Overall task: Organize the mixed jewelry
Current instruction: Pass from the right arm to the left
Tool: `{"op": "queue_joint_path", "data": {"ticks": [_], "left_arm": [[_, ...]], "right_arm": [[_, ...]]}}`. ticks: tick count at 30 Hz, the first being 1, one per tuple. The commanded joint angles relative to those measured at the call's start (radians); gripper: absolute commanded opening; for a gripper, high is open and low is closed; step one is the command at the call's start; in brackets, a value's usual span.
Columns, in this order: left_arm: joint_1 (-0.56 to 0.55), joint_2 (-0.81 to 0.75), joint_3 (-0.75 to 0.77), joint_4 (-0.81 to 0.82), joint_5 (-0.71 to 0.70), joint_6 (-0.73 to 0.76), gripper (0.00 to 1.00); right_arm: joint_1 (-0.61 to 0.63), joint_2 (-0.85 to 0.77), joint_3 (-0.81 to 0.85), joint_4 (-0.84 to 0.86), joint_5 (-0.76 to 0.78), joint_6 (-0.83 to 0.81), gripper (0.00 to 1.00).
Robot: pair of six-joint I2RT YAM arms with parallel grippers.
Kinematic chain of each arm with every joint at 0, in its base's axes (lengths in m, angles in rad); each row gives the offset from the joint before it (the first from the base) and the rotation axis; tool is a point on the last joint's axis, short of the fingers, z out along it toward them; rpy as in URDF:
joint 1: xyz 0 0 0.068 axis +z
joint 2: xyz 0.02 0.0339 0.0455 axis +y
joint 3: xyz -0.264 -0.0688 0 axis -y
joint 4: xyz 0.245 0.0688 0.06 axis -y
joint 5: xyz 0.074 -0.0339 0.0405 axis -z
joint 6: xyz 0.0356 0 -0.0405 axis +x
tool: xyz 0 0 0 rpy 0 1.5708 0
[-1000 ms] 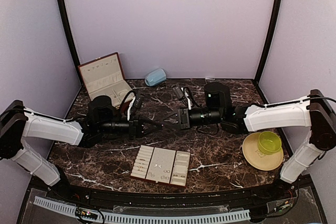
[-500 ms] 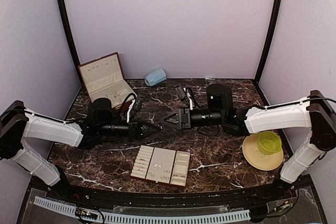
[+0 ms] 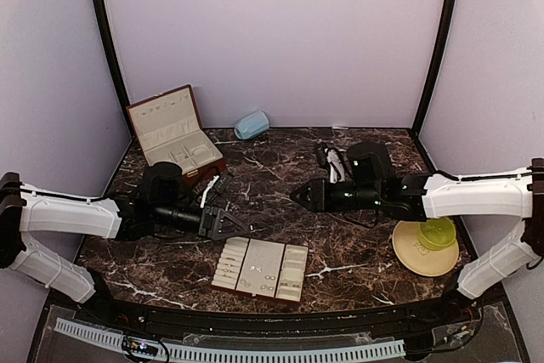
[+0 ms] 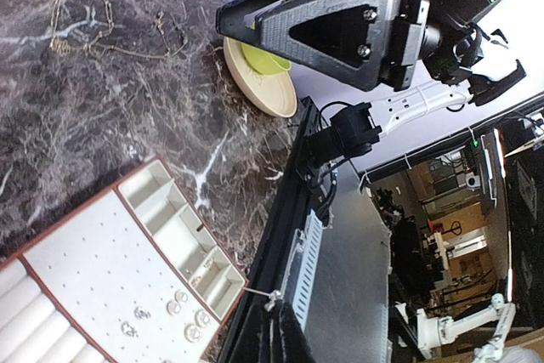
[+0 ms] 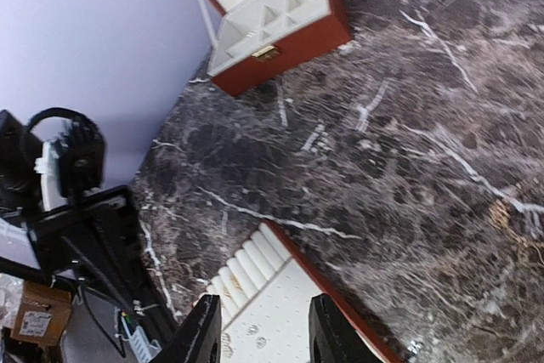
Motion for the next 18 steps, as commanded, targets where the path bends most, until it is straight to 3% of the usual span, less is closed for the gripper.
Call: {"op": "queue_joint_path", "data": {"ticks": [1, 9, 18], "left_arm": [[-0.006, -0.049, -0.019, -0.099, 0.043, -0.137, 0.00], [-0.056, -0.069, -0.045, -0.119, 0.000, -0.307, 0.00], [-0.112, -0.015, -0.084, -0.098, -0.044, -0.374, 0.00]], "right_arm": [[0.023, -0.035, -0.058, -0.123, 0.115, 0.038, 0.37], [0.142, -0.002, -0.047, -0.292, 0.286, 0.100, 0.44], [0.226, 0.065, -0.033, -0.263, 0.314, 0.148, 0.42]]}}
